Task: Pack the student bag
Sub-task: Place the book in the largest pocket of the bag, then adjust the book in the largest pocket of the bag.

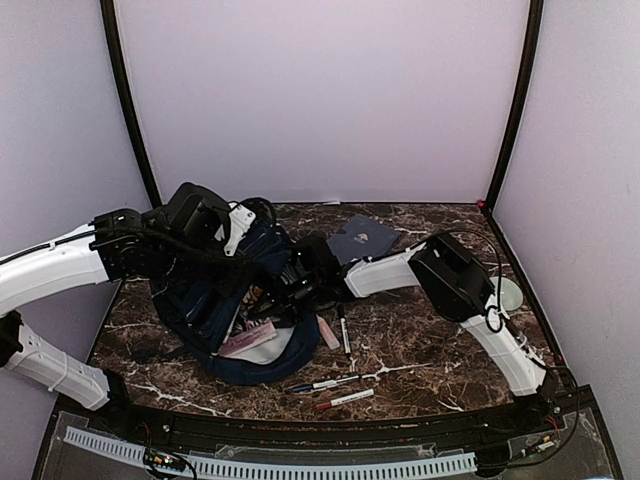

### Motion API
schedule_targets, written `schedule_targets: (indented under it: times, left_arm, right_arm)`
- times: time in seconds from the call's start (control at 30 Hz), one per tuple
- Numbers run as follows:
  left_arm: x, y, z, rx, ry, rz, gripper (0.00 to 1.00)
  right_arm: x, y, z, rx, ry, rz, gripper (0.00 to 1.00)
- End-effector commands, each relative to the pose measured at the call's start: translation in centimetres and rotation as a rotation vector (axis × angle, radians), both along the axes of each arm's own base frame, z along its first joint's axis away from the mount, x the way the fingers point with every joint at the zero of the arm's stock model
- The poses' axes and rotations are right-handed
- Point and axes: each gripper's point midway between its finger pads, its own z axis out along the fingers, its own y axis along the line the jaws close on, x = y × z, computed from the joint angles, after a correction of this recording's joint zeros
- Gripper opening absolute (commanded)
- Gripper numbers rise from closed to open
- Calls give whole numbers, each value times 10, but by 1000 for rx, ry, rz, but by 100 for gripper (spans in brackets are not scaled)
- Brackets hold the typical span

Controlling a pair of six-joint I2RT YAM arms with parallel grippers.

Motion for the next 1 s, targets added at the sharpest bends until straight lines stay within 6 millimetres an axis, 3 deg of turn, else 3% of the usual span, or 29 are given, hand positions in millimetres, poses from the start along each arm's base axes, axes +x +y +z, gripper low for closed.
schedule_targets:
  times: [0.0,0.3,0.63,0.8,0.97]
  left_arm:
    - [4,-7,45,-147,-104,-2,0]
    - [-1,2,50,-182,-109,24,0]
    - [-8,18,37,-171,-77,68,0]
    - [-8,24,44,-209,-102,93,0]
    - [-7,20,42,-208,-100,82,0]
  right_arm:
    - [2,-9,-1,-47,-4,-31,47]
    - [-1,-25,-1,-129,-83,-74,62]
    - [21,-62,35,-247,-554,-128,65]
    - [19,-87,48,-274,-747,-108,64]
    - [-7,-102,39,-235,-900,63,49]
